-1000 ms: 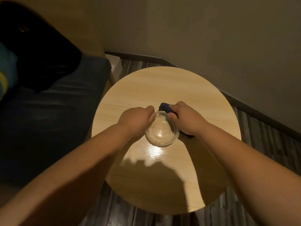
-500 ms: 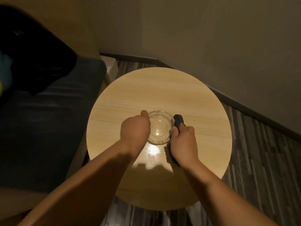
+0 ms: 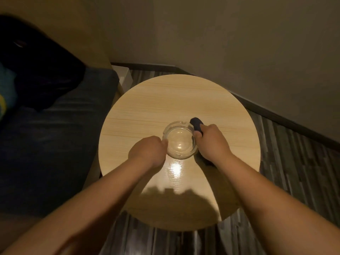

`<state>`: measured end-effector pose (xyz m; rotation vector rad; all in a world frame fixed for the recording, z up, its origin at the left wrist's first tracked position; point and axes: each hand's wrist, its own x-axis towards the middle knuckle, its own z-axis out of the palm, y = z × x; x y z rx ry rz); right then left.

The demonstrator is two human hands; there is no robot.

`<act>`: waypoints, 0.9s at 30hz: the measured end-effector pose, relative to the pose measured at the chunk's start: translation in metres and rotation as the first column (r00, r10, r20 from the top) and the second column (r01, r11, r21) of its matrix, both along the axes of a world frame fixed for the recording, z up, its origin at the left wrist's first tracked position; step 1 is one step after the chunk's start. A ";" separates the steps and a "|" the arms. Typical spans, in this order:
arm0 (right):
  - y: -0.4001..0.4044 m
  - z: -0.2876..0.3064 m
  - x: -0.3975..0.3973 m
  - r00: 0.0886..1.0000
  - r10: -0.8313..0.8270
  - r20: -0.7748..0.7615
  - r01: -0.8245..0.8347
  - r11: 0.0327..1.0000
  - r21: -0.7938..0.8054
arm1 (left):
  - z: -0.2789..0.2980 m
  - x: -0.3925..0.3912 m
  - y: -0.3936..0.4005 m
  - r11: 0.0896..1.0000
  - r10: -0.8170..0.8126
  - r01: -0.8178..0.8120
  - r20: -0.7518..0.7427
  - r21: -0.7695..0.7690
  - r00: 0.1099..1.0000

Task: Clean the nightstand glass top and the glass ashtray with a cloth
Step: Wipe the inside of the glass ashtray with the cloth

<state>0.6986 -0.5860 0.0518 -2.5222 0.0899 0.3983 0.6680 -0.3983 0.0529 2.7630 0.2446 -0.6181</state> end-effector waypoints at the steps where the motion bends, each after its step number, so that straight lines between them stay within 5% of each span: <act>1: -0.004 0.002 0.010 0.997 0.074 -0.005 -0.074 0.997 -0.035 | 0.001 0.006 0.003 1.000 0.007 -0.007 0.003 -0.008 1.000; 5: -0.011 0.011 0.037 0.941 0.339 -0.010 -0.337 0.933 -0.129 | 0.004 0.033 0.004 0.999 -0.030 0.037 0.177 -0.035 0.984; 11: -0.008 0.018 0.056 0.836 0.548 -0.027 -0.543 0.818 -0.188 | 0.000 0.043 -0.001 0.962 -0.189 0.219 0.177 -0.165 0.966; 15: -0.008 0.016 0.060 0.819 0.574 -0.007 -0.567 0.806 -0.172 | -0.011 0.038 -0.006 0.958 -0.267 0.284 0.274 -0.025 0.924; 21: -0.009 0.006 0.045 0.908 0.417 0.041 -0.407 0.901 -0.153 | -0.018 0.027 -0.021 0.965 -0.244 0.193 0.332 0.179 0.911; 27: -0.009 0.000 -0.003 0.998 -0.003 0.062 0.004 1.000 -0.030 | -0.018 0.013 -0.036 0.986 -0.072 0.015 0.340 0.167 0.938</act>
